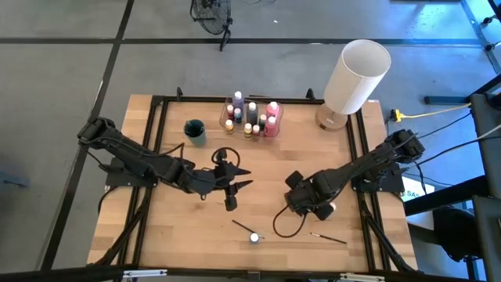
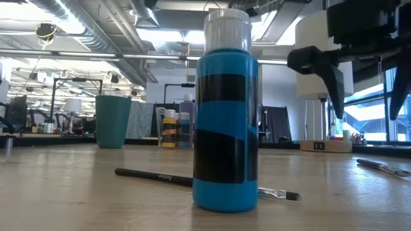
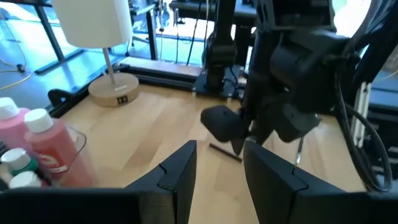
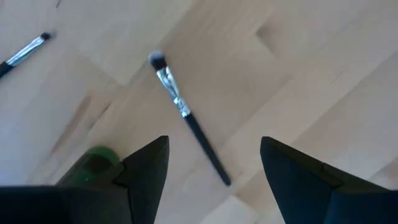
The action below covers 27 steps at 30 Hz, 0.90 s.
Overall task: Pick & Place Paint Supplies
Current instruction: Put the silver paint brush into the green cup
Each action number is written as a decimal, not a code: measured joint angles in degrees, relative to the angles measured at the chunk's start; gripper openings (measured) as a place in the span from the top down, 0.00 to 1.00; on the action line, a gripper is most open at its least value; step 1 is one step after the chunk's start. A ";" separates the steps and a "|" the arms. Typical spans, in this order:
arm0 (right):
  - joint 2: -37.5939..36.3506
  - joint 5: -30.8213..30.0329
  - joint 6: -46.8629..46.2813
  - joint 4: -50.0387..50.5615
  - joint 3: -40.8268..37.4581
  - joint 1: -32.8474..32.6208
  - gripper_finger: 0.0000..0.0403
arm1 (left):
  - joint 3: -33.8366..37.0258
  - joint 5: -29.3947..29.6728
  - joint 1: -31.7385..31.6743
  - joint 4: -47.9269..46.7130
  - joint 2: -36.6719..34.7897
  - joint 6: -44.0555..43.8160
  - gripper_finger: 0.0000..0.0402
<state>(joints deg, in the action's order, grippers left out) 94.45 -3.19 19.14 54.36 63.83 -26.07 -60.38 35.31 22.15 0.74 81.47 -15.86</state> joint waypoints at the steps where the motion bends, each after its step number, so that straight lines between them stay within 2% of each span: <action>1: 0.00 0.17 0.33 -0.77 0.00 -0.39 0.36 | 0.00 -0.29 0.00 0.55 0.00 -0.02 0.68; 9: 0.00 0.20 2.90 -3.61 0.00 -3.37 0.36 | 0.00 -0.31 1.03 2.50 -0.02 -1.15 0.68; 19: 0.00 0.25 -0.33 -6.87 -0.13 -5.28 0.36 | 0.00 -0.31 1.53 2.51 0.49 -5.44 0.68; 27: 0.00 0.20 -1.85 -15.17 -5.70 -6.22 0.36 | 0.00 0.45 1.31 3.75 0.55 -4.58 0.68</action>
<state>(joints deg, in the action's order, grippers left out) 94.45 -2.99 17.30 39.19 58.13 -32.29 -60.38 35.76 23.46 4.49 82.02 -20.44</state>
